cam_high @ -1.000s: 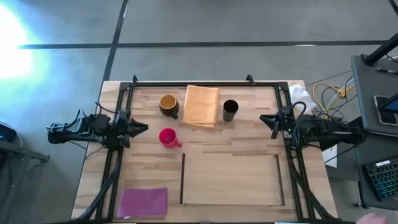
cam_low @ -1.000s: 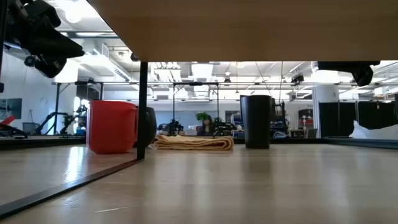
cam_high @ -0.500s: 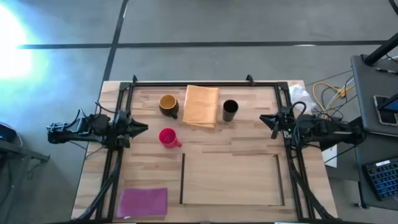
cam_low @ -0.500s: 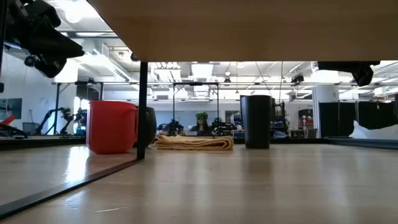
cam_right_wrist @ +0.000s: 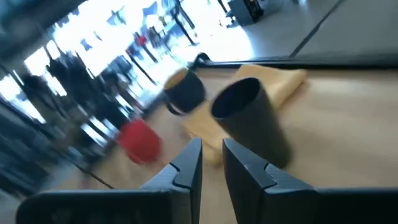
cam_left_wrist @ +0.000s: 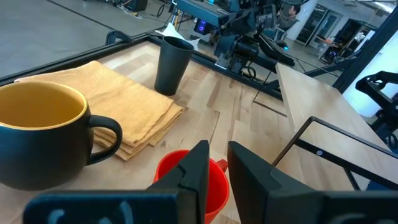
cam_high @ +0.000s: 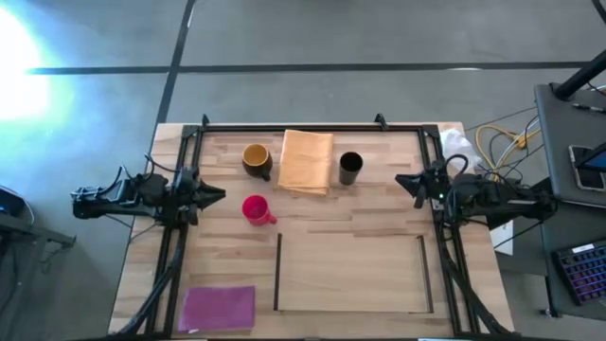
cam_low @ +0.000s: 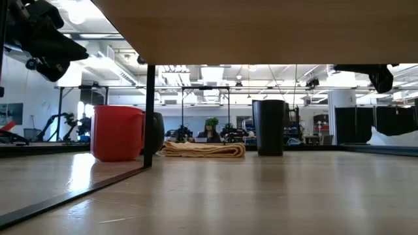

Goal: Stack small to large cups/mugs on shelf
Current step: Put the black cup on the shelf

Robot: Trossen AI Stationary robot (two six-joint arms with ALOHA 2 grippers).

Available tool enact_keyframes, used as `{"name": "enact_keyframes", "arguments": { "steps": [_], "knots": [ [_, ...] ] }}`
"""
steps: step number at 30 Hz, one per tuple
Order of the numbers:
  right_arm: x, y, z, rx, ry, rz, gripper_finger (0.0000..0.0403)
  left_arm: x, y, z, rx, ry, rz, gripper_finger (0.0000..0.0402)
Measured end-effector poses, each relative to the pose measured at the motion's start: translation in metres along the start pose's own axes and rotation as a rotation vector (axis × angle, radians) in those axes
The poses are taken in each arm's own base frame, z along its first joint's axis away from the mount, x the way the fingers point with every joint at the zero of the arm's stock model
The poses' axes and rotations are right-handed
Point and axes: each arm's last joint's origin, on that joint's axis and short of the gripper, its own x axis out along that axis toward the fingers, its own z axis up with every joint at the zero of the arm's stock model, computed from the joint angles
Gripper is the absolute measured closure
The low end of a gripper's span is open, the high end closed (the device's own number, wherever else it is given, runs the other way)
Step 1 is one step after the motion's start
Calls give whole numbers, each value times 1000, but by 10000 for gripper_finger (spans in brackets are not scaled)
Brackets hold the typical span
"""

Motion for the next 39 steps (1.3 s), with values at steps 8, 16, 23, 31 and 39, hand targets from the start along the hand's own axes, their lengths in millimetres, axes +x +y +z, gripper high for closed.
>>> {"name": "enact_keyframes", "arguments": {
  "steps": [8,16,23,31,39],
  "knots": [
    [-4,19,19,158,-133,242,346,0,0,0,0,0,0,356],
    [-9,26,36,289,-341,264,346,0,0,0,0,0,0,356],
    [-1,36,47,337,-487,239,346,0,0,0,0,0,0,356],
    [45,54,41,206,-184,-223,321,0,0,0,0,1,0,356],
    [84,92,77,119,151,-647,220,0,0,0,0,0,0,356]
  ]
}}
